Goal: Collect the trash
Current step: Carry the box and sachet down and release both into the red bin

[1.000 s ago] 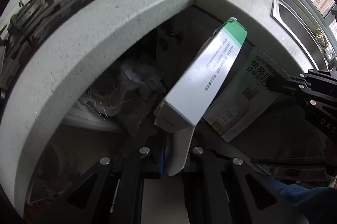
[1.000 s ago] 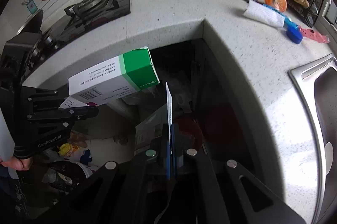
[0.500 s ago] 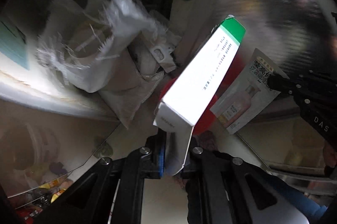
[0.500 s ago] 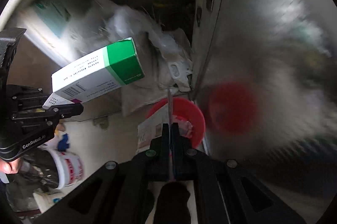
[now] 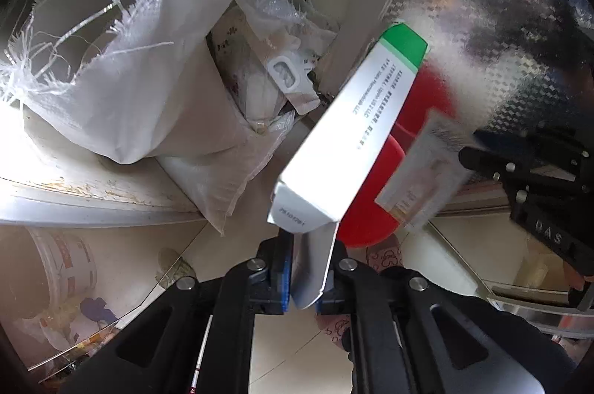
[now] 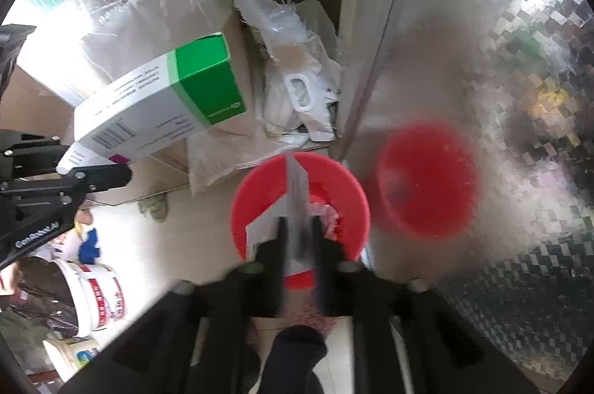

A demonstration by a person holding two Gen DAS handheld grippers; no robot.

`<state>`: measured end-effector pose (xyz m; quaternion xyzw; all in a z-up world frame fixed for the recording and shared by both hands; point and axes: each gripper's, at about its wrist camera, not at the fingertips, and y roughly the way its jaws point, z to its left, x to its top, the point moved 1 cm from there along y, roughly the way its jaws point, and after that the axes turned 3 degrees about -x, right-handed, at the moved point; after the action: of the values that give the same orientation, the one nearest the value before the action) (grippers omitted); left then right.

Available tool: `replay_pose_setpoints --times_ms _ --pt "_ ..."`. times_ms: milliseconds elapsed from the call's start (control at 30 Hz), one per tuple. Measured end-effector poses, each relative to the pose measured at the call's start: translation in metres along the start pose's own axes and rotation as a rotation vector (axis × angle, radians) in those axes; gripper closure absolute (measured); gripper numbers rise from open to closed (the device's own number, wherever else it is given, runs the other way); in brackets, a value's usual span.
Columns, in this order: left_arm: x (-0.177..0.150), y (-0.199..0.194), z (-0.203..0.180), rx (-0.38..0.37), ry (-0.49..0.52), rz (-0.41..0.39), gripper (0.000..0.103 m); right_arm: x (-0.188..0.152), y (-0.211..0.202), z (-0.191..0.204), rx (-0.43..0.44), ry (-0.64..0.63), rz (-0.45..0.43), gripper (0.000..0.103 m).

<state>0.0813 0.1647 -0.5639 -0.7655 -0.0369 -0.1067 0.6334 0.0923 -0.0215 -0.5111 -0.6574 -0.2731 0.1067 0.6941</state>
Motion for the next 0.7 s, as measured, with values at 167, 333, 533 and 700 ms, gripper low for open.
replay_pose_setpoints --times_ms 167,333,533,700 --pt "0.003 -0.002 -0.001 -0.023 0.017 0.007 0.095 -0.006 -0.017 0.0 -0.003 0.001 -0.036 0.037" --pt "0.006 -0.008 -0.013 -0.039 0.057 0.028 0.095 -0.009 -0.028 -0.008 -0.062 0.059 -0.036 0.027" --pt "0.009 0.005 -0.034 -0.073 0.119 0.074 0.095 -0.027 -0.031 -0.023 -0.091 0.145 -0.018 0.025" --pt "0.011 0.033 -0.047 -0.086 0.173 0.098 0.095 -0.041 -0.016 -0.038 -0.104 0.199 0.009 0.025"
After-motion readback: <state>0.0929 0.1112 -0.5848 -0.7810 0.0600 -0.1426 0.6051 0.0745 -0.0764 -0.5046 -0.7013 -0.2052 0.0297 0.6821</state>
